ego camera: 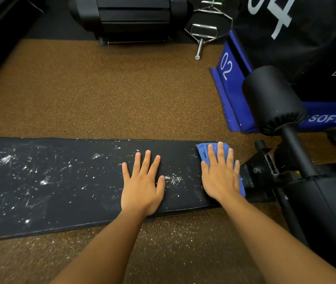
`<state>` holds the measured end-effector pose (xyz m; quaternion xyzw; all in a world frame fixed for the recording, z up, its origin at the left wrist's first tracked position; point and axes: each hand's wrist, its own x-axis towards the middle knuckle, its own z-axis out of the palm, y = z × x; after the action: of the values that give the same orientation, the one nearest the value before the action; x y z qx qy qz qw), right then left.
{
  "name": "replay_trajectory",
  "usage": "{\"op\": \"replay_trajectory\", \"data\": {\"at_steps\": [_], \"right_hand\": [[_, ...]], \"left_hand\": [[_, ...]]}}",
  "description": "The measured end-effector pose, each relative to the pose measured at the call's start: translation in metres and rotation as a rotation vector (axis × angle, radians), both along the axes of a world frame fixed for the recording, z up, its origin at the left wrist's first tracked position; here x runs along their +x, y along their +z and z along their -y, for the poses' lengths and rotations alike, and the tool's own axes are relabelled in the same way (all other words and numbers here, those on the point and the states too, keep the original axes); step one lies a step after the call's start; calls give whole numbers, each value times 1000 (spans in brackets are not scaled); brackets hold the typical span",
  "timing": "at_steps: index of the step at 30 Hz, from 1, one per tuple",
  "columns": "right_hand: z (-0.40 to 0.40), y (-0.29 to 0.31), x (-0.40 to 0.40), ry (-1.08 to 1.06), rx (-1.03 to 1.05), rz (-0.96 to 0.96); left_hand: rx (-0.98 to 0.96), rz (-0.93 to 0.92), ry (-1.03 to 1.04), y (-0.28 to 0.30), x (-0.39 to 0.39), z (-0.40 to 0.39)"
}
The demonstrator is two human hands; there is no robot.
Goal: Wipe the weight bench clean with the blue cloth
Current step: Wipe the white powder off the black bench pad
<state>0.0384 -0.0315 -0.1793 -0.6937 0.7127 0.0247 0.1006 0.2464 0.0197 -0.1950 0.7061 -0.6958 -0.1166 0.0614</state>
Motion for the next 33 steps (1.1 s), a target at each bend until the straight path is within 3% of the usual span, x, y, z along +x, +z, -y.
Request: {"op": "replay_trajectory", "data": {"at_steps": [12,21,28,33], "right_hand": [[-54,-2,-8,89,4,-2],[18,-4,19,-113,8,47],[-34,0,11,57,16,41],[-50,2,-5,64,19,-3]], "left_hand": [[-6,-4,-6,0,2,0],[-4,7,-1,0,0,1],[-7,2,-3,1,2,1],[-12,-7,-7,1,2,-1]]}}
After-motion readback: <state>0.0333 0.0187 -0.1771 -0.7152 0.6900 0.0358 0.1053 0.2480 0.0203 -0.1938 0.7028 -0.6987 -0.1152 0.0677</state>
